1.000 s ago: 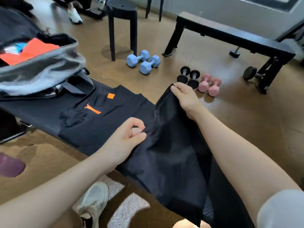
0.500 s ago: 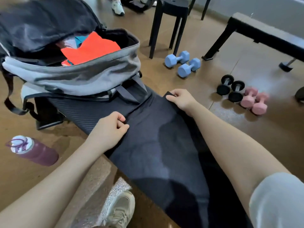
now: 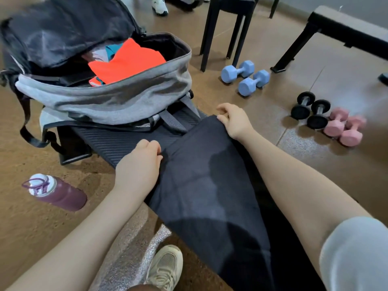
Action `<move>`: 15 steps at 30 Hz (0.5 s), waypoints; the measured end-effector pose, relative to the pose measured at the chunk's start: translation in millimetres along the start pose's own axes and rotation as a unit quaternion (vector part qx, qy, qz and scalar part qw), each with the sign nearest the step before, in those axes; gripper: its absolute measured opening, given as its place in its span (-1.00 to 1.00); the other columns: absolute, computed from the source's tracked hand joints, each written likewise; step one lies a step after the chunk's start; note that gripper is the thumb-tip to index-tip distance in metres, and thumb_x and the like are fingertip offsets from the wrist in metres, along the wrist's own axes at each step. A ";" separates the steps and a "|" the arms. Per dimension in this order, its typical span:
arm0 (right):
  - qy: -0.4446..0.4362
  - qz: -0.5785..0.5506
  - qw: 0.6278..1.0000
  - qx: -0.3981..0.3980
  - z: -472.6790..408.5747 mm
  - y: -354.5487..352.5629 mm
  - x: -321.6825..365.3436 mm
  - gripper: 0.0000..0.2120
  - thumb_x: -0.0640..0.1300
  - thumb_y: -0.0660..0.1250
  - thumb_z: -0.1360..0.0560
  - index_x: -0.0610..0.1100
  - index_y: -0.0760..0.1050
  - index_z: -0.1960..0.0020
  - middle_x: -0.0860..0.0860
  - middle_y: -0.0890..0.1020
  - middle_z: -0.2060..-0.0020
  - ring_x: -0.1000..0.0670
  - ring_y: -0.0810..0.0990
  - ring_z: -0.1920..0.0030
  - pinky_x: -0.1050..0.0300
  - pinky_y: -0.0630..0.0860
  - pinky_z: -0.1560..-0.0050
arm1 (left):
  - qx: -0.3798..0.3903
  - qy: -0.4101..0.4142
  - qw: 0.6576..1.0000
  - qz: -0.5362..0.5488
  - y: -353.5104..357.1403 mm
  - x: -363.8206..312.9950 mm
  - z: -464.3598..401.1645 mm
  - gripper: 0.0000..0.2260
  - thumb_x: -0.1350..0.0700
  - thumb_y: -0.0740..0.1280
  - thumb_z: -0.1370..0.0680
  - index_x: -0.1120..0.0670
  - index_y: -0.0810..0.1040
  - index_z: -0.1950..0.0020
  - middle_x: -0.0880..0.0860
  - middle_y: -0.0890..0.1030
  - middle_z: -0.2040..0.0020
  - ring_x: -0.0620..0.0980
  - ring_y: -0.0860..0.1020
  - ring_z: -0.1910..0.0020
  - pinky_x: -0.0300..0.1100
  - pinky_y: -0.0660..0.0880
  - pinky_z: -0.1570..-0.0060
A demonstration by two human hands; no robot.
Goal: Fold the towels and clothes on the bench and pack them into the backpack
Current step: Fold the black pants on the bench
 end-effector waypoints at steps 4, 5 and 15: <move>-0.198 0.125 0.966 -0.105 62.0 -11.9 30.9 -0.54 -0.10 0.12 -0.56 -0.29 0.31 -0.39 -0.22 0.31 -0.42 -0.26 0.24 -0.43 -0.15 0.17 -0.43 | -0.119 0.173 0.977 -0.036 -5.4 -51.5 20.0 -0.79 0.21 0.19 -0.45 0.18 0.58 0.02 0.15 0.60 0.01 0.20 0.54 0.03 0.03 0.46 0.13; -0.247 0.122 0.958 -0.085 86.3 -9.2 37.3 -0.53 -0.10 0.10 -0.55 -0.29 0.30 -0.40 -0.21 0.30 -0.42 -0.25 0.24 -0.43 -0.13 0.15 -0.41 | -0.113 0.215 0.970 -0.016 1.8 -68.2 28.9 -0.74 0.20 0.16 -0.46 0.22 0.59 -0.01 0.17 0.62 -0.02 0.19 0.54 -0.04 0.05 0.43 0.02; -0.182 0.232 0.946 0.134 121.2 10.1 -29.1 -0.29 0.30 -0.33 -0.42 0.09 -0.09 -0.52 0.10 -0.07 -0.53 0.07 -0.10 -0.52 0.07 -0.17 -0.47 | 0.081 0.203 0.974 -0.064 63.8 -78.5 52.6 -0.07 -0.48 -0.24 -0.31 0.07 -0.03 -0.52 0.12 -0.05 -0.54 0.13 -0.09 -0.52 -0.10 -0.29 -0.41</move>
Point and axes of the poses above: each hand's wrist, its own z-axis away from the middle knuckle, its own y-axis out of the palm, x = y × z, the point moved 6 cm from there along -z, towards the middle knuckle
